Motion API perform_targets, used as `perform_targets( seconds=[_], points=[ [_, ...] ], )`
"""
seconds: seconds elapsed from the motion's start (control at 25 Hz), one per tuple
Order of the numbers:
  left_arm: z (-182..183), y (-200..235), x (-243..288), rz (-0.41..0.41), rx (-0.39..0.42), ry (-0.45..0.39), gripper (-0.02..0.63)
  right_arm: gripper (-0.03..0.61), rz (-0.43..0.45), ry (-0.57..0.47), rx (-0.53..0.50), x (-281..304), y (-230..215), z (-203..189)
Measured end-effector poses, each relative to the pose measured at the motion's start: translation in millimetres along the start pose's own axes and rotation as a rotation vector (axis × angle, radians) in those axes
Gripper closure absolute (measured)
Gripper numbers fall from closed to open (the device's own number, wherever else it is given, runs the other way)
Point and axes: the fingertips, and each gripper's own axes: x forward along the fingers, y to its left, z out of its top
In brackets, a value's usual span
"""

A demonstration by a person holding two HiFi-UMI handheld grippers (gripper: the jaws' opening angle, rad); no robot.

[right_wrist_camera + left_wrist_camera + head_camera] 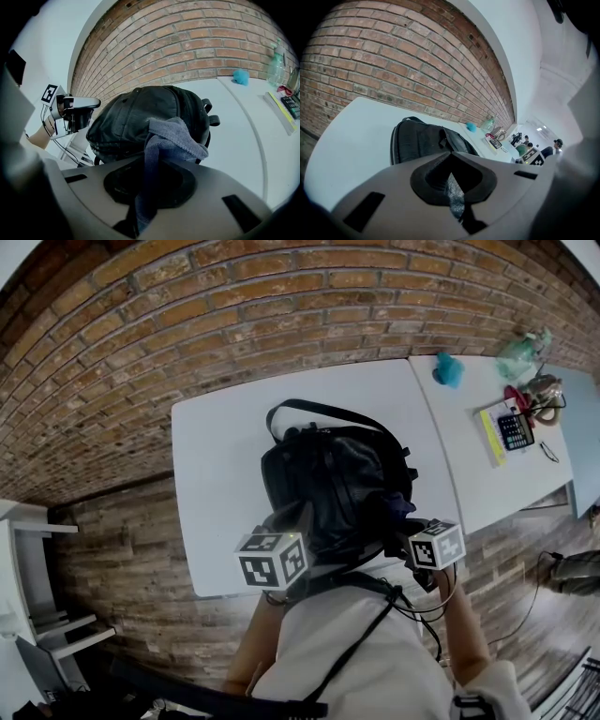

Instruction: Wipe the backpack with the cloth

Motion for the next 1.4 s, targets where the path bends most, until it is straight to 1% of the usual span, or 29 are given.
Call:
perform_targets(
  seconds=[0.2, 0.32, 0.44, 0.56, 0.84, 1.0, 1.2, 1.4],
  points=[
    [1, 0, 0, 0.004, -0.002, -0.004, 0.611, 0.532, -0.011, 0.011, -0.007, -5, -4, 5],
    [2, 1, -1, 0.007, -0.007, -0.009, 0.611, 0.531, 0.0, -0.011, -0.026, -13, -1, 22],
    [3, 1, -1, 0.004, -0.009, -0.013, 0.611, 0.531, 0.007, -0.067, -0.053, -22, 0, 51],
    [3, 2, -1, 0.005, -0.011, -0.013, 0.611, 0.531, 0.0, -0.136, -0.098, -25, -2, 88],
    [5, 1, 0, 0.005, -0.005, -0.015, 0.611, 0.531, -0.034, -0.277, -0.21, -9, -6, 176],
    [5, 0, 1, 0.004, -0.005, -0.009, 0.611, 0.531, -0.048, -0.31, -0.234, 8, -8, 211],
    [7, 3, 2, 0.006, -0.01, -0.006, 0.611, 0.531, -0.044, -0.335, -0.224, 32, -8, 235],
    [8, 6, 2, 0.012, -0.014, -0.005, 0.611, 0.531, -0.051, -0.297, -0.196, 58, -12, 231]
  ],
)
